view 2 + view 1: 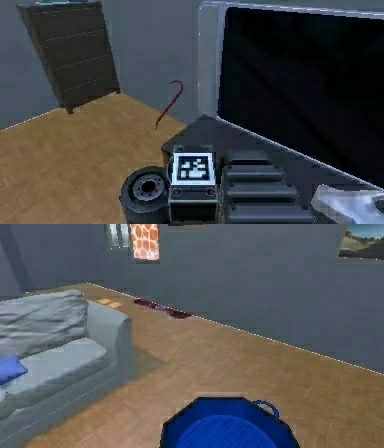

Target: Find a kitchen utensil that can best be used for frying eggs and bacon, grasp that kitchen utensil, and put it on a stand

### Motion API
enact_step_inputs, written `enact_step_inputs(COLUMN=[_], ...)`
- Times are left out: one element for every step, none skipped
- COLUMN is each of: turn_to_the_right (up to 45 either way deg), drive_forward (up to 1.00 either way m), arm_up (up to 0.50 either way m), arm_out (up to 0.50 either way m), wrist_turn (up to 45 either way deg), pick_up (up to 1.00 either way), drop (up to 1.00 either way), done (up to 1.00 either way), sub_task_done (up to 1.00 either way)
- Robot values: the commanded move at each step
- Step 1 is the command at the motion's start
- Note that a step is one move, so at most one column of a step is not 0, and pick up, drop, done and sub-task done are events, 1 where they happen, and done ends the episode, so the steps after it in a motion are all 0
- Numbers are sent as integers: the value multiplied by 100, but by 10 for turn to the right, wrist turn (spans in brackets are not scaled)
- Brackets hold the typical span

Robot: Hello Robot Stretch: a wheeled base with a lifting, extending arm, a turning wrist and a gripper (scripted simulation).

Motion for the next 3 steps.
enact_step_inputs(turn_to_the_right=[450, 450, 450], drive_forward=[0, 0, 0], arm_up=[0, 0, 0], arm_out=[0, 0, 0], wrist_turn=[0, 0, 0], pick_up=[0, 0, 0], drop=[0, 0, 0], done=[0, 0, 0], sub_task_done=[0, 0, 0])
